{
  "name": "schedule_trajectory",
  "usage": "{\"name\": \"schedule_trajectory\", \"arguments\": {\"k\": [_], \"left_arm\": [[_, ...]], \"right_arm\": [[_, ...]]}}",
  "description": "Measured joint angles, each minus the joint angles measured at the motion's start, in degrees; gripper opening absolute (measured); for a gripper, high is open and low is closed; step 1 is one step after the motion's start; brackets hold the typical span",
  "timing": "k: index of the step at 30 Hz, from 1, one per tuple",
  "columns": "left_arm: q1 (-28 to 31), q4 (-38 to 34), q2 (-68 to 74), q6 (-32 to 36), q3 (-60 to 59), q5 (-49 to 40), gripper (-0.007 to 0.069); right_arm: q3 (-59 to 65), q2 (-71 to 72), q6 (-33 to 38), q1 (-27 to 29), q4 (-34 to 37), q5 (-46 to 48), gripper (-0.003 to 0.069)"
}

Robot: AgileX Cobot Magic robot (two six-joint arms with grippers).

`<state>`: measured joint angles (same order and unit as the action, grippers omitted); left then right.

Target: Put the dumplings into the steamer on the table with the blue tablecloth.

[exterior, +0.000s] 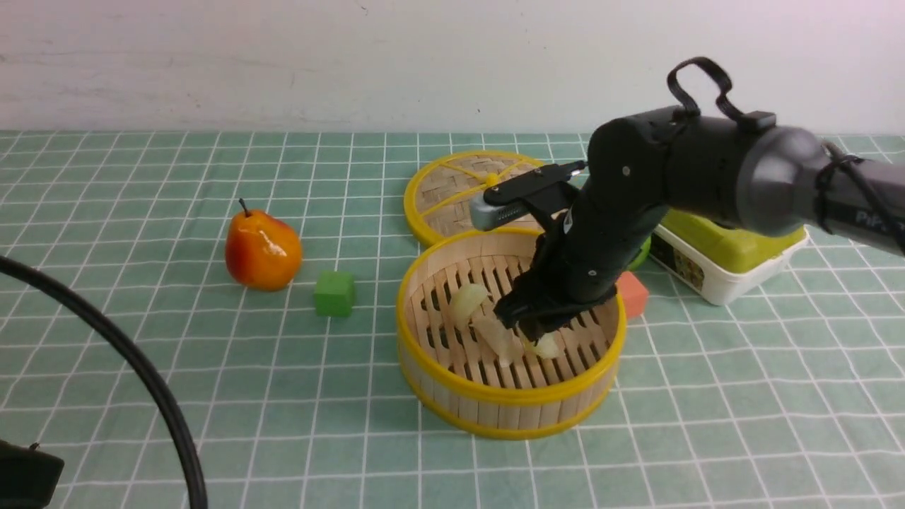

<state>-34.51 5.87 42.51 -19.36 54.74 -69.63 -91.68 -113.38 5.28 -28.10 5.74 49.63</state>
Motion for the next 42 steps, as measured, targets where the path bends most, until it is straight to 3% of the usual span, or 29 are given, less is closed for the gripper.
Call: {"name": "schedule_trajectory", "arguments": {"k": [7,16,19,25,30,42], "left_arm": [[0.0,0.5,-11.9,-2.8,-4.6,4.0,0.0038],[0.0,2.2,-29.6,-10.3,-17.8,13.7,0.0048],[0.0,2.3,-35.5,-10.6,-24.1,22.8,0.0049],[0.0,2.9,-37.1,-10.6,-29.8,31.2,0.0055],[0.0,3.0,-37.1,-10.6,-31.5,32.2,0.0057],[0.0,3.1,-37.1,-10.6,-31.6,31.1,0.0068]], "right_arm": [[3.1,11.8,-0.4,0.0,-1.0,0.3,0.0296],[21.0,28.9,-0.1,0.0,4.5,-13.5,0.0046],[31.8,41.6,2.0,0.0,9.0,-24.9,-0.0021],[45.4,59.8,4.8,0.0,13.9,-34.1,-0.0022],[53.7,74.5,5.8,0.0,14.6,-35.7,-0.0022],[55.6,81.6,5.9,0.0,14.8,-35.2,-0.0017]]}}
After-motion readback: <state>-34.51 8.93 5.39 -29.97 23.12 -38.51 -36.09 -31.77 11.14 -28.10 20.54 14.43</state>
